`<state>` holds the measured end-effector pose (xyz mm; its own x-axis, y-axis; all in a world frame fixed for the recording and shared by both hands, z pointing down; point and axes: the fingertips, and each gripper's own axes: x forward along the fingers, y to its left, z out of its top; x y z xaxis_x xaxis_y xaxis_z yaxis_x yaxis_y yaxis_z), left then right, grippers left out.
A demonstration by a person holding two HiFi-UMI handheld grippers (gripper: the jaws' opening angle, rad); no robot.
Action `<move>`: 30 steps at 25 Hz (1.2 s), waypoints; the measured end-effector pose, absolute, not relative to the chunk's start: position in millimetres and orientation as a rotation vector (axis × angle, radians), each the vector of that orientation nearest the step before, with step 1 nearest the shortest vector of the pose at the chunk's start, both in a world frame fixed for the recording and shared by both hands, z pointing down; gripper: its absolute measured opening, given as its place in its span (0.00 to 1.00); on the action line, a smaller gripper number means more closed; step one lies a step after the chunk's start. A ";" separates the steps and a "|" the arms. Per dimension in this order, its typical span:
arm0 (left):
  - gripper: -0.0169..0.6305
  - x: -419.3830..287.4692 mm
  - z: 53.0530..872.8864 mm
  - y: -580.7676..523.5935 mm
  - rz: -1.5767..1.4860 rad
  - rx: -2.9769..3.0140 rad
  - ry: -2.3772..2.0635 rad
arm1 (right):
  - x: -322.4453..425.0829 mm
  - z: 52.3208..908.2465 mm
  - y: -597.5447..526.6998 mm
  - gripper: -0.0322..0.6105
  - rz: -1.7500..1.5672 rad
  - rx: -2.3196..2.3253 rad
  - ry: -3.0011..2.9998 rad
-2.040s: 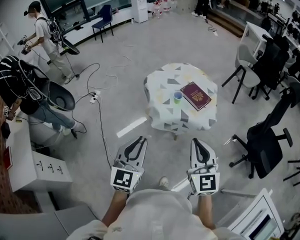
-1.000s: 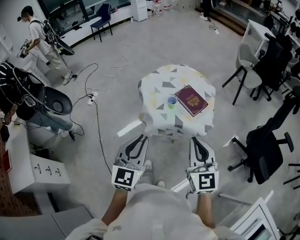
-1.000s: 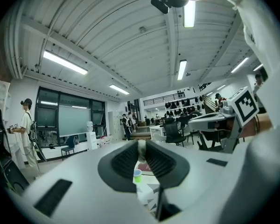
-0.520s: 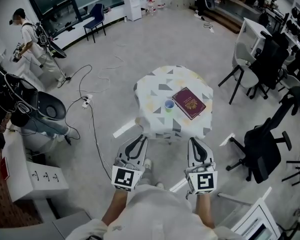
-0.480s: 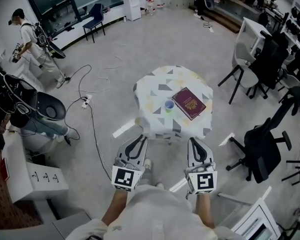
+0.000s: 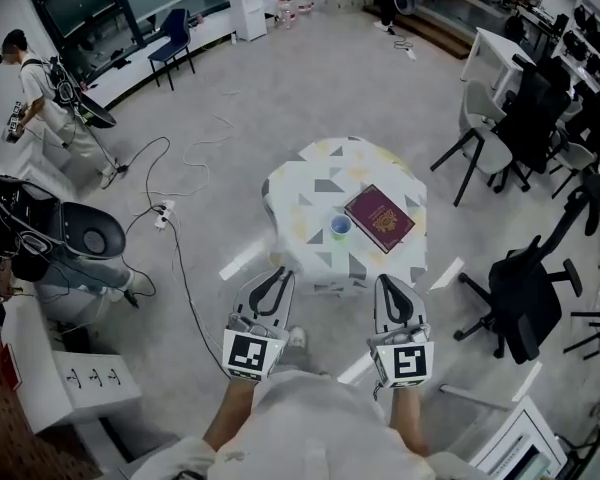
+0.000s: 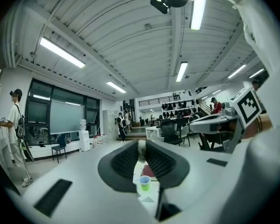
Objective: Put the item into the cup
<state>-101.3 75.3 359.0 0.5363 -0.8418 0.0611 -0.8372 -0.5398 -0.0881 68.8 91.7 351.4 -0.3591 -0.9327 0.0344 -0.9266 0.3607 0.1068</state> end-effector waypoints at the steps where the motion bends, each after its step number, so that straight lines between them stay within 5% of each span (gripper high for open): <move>1: 0.12 -103.4 358.3 69.0 -0.148 -2.712 1.476 | 66.2 352.2 87.0 0.06 -0.100 1.728 -2.515; 30: 0.12 -155.7 377.7 -46.8 -0.086 -2.841 1.376 | 8.1 358.9 -11.4 0.06 -0.161 1.740 -2.348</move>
